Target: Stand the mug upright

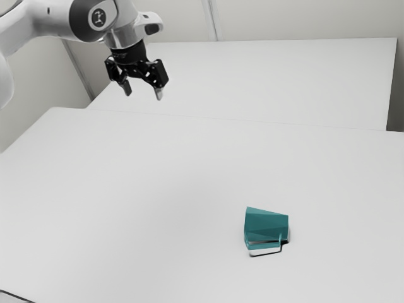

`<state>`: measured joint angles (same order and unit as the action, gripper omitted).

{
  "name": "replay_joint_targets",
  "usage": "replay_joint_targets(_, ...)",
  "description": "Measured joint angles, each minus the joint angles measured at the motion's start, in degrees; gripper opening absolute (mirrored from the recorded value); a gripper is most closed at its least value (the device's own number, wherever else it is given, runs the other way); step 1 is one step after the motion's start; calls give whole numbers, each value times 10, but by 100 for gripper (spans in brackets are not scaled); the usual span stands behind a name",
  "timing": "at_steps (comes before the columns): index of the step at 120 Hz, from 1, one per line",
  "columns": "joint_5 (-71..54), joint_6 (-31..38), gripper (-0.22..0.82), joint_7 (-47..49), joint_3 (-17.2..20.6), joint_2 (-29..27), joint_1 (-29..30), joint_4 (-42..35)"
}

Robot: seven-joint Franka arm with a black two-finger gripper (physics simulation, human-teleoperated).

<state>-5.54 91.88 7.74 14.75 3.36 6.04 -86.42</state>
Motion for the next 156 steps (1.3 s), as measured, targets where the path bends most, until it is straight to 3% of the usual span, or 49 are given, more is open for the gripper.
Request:
replay_joint_targets(33,24,1,60,-6,-6,-23,4,-29)
replay_joint_targets(53,142,47,60,9,-5,-90,19,-166)
replay_joint_targets(76,302,160,60,8,24,-125,11,-331)
replay_joint_targets(119,586,364,60,-83,94,-89,1,-473)
replay_joint_targets(156,782,468,60,-215,126,-8,-5,-487)
